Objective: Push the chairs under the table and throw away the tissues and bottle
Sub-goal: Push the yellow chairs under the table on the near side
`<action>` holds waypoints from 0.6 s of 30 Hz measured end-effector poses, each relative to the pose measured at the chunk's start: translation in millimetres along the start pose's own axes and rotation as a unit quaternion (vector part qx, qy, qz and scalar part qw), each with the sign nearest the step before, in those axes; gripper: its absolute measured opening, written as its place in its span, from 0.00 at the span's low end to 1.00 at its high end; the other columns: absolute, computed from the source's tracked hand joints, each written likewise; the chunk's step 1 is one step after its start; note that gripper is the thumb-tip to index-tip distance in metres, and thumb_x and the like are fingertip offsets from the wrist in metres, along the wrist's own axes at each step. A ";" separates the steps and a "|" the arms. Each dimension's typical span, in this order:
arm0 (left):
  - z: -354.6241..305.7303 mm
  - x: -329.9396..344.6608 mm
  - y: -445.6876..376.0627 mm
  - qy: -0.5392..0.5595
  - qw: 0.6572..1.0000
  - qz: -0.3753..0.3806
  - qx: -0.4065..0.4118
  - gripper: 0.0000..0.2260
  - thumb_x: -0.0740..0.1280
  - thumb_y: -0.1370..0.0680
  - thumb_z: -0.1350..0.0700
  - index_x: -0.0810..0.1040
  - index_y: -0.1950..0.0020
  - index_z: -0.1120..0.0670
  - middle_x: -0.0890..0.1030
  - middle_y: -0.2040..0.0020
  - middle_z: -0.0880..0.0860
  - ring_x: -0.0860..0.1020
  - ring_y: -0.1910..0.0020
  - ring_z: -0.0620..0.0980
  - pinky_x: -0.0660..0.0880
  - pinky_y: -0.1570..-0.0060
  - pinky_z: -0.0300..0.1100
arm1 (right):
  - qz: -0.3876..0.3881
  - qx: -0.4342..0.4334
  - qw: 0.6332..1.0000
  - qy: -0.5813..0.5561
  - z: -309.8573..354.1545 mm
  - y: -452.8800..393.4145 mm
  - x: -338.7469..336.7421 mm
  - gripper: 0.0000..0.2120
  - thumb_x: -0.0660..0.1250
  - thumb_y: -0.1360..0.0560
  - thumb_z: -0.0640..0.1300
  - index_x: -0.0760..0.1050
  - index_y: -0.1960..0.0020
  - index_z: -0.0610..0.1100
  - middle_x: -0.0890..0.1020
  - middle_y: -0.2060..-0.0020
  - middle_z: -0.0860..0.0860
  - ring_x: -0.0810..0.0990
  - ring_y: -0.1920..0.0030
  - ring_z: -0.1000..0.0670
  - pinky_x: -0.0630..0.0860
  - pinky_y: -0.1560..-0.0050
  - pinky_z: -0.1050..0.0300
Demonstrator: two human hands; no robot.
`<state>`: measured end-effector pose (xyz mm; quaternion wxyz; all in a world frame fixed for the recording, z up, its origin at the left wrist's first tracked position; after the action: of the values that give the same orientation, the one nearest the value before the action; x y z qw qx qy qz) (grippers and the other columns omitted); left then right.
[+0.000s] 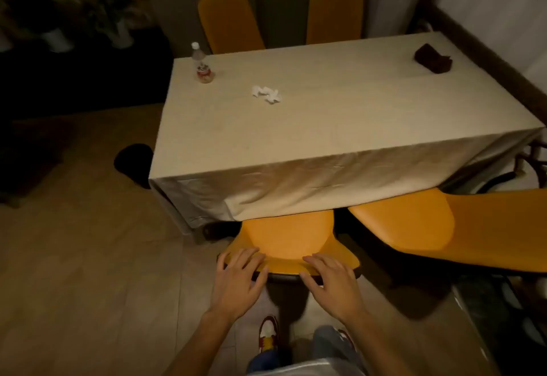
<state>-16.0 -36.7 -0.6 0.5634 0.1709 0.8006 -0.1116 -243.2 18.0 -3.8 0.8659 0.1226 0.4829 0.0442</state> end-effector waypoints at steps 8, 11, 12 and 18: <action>27.5 22.2 6.0 0.013 0.999 0.032 0.036 0.18 0.53 0.19 0.36 0.74 0.35 0.38 0.76 0.37 0.41 0.71 0.36 0.42 0.62 0.33 0.49 | -0.093 0.051 0.991 0.077 3.6 8.8 28.2 0.23 0.51 0.22 0.69 0.75 0.37 0.62 0.79 0.39 0.60 0.74 0.35 0.55 0.55 0.28 0.37; 27.3 21.0 3.9 0.023 0.999 0.020 0.034 0.17 0.56 0.20 0.36 0.76 0.37 0.40 0.78 0.41 0.42 0.73 0.40 0.44 0.64 0.37 0.49 | -0.083 0.049 0.992 0.087 5.0 11.4 28.9 0.20 0.52 0.21 0.69 0.72 0.36 0.64 0.76 0.39 0.61 0.72 0.35 0.56 0.53 0.27 0.35; 26.6 22.9 5.5 0.026 0.999 0.016 0.036 0.17 0.56 0.20 0.36 0.76 0.38 0.40 0.78 0.41 0.43 0.73 0.41 0.44 0.65 0.38 0.49 | -0.079 0.046 0.992 0.087 3.7 13.0 31.1 0.20 0.51 0.21 0.69 0.72 0.36 0.64 0.76 0.38 0.61 0.71 0.35 0.56 0.53 0.27 0.35; 29.2 27.2 4.3 0.000 0.999 0.036 0.029 0.19 0.55 0.21 0.34 0.76 0.38 0.39 0.79 0.43 0.45 0.74 0.43 0.47 0.65 0.41 0.47 | -0.051 0.030 0.995 0.075 -4.6 8.4 35.4 0.21 0.48 0.20 0.69 0.70 0.34 0.64 0.72 0.37 0.61 0.66 0.35 0.54 0.53 0.29 0.36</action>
<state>2.6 -39.6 -36.0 0.5622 0.2158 0.7902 -0.1140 -228.0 33.8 -33.1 0.8246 0.1196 0.5529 -0.0055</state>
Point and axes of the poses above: each hand's wrist, its own y-axis away from the middle knuckle, its own x-axis out of the palm, z = x × y, the point moved 4 cm from there along -y, towards the middle knuckle
